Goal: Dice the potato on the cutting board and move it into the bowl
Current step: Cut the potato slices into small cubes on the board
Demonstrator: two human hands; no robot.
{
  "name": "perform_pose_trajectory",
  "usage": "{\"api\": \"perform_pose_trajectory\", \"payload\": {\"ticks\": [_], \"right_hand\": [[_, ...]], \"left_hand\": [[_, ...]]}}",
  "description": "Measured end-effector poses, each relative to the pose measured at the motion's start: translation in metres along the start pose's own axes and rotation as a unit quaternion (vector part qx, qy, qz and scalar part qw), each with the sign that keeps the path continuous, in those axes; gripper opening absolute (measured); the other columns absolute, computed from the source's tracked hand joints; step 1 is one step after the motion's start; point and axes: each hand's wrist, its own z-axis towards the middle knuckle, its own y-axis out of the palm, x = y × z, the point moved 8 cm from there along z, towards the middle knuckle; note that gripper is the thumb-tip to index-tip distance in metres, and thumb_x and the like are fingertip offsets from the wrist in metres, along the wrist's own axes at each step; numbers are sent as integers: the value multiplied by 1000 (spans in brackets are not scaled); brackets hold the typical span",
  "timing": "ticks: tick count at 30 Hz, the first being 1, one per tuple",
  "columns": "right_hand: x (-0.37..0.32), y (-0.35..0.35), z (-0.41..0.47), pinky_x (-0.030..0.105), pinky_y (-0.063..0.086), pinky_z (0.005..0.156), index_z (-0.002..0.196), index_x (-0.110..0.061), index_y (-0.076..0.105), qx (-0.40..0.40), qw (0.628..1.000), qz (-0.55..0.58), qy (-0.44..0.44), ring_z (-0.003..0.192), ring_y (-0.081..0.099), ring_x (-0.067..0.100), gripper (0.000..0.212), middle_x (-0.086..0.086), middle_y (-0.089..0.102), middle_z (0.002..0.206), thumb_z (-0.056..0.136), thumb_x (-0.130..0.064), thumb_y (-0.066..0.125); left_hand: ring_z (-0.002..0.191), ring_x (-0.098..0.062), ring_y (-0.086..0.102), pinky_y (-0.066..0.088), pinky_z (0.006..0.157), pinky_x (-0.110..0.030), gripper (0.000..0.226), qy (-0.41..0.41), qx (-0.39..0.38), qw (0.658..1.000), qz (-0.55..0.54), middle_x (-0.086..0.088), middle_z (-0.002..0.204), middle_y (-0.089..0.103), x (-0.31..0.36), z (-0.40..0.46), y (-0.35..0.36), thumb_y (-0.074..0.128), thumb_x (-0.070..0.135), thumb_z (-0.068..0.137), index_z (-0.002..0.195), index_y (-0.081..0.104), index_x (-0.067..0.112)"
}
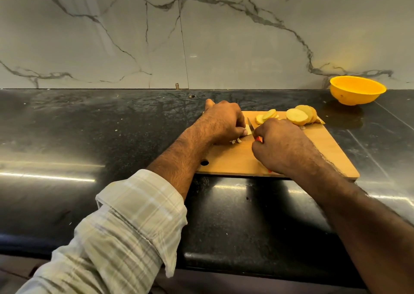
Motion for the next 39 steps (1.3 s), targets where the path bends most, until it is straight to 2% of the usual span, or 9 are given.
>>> {"api": "perform_pose_trajectory", "payload": {"ticks": [5,11,18,24,29,34,39], "right_hand": [[-2,9,4,31,51,74,136,-23,66,-12,1000,-23,-6,98,55,19,41,4,66,124,95,-31,67],[-8,10,15,34,56,78,137,-21,64,-2,1000,-28,-9,96,58,19,41,4,69,119,97,-31,68],[0,9,8,37,60,82,133,-22,67,-41,999,-19,-16,97,62,19,40,0,68,110,94,-29,71],[4,-4,-7,36,60,87,134,-25,70,-51,998,-12,-24,102,63,19,40,0,70,122,94,-29,70],[0,-8,-2,38,62,83,136,-23,69,6,1000,13,-19,101,63,21,42,2,70,120,94,-31,67],[-9,7,8,32,57,78,134,-22,68,2,1000,10,-21,99,61,19,40,2,70,120,96,-32,67],[-18,13,14,35,59,80,133,-21,64,-4,1000,-28,-11,96,58,20,38,5,66,117,96,-30,69]], "left_hand": [[139,-15,47,21,117,-57,17,2,-5,999,-40,13,132,69,-2,-1,-1,73,41,97,111,81,33],[135,-15,48,22,119,-56,11,-5,4,997,-75,14,127,70,-5,0,-2,76,37,95,104,81,33],[123,-12,54,25,115,-56,11,-17,10,998,-59,20,112,73,-7,2,-2,78,44,92,99,81,36],[116,-9,55,22,117,-60,15,-18,15,996,-83,18,104,75,-15,-2,-4,79,47,90,94,82,33],[128,-12,52,21,118,-60,8,-6,-1,997,-75,17,118,70,-15,-4,-4,77,41,92,94,81,34],[137,-15,45,19,119,-63,4,7,-15,997,-77,16,127,66,-16,-3,-2,76,37,93,93,80,37],[136,-14,45,18,119,-64,18,8,-21,996,-88,19,123,67,-17,-3,-1,76,35,93,79,70,44]]}}
